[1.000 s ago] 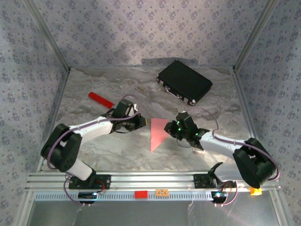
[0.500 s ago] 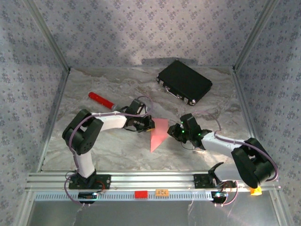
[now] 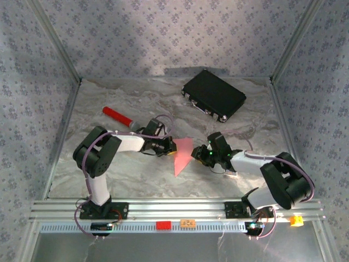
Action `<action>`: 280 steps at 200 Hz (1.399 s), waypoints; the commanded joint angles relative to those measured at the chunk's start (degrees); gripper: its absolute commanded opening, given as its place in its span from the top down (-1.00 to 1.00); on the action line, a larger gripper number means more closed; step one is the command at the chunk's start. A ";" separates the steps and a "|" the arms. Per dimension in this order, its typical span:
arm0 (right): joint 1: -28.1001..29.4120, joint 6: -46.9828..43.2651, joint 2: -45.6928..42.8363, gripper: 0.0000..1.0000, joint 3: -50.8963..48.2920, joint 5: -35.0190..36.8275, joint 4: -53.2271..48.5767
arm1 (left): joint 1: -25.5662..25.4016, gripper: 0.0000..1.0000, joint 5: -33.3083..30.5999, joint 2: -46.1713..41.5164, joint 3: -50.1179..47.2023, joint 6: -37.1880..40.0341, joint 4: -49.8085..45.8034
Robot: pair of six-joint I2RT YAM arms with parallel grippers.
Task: Fold a paper plane with a square sheet of paper (pick it up from the middle)
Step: Fold the wing for the fifth time at the center of the table.
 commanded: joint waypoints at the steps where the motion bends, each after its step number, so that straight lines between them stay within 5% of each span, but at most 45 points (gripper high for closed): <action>1: -0.66 0.04 0.79 0.25 -0.07 -1.72 1.76 | 0.17 0.88 -0.55 1.87 -2.22 -0.55 1.11; 158: -1.48 1.41 4.65 0.26 0.21 -4.31 7.72 | 0.20 0.92 -1.26 1.93 -3.34 -0.76 2.24; 205: -2.95 -5.15 3.21 0.25 4.77 -0.83 -2.78 | 0.23 0.93 -1.33 1.93 -2.98 -0.51 1.64; 280: -3.75 -6.46 10.35 0.24 8.64 -3.60 -1.98 | 0.27 0.94 -1.29 2.11 -2.88 -0.41 1.58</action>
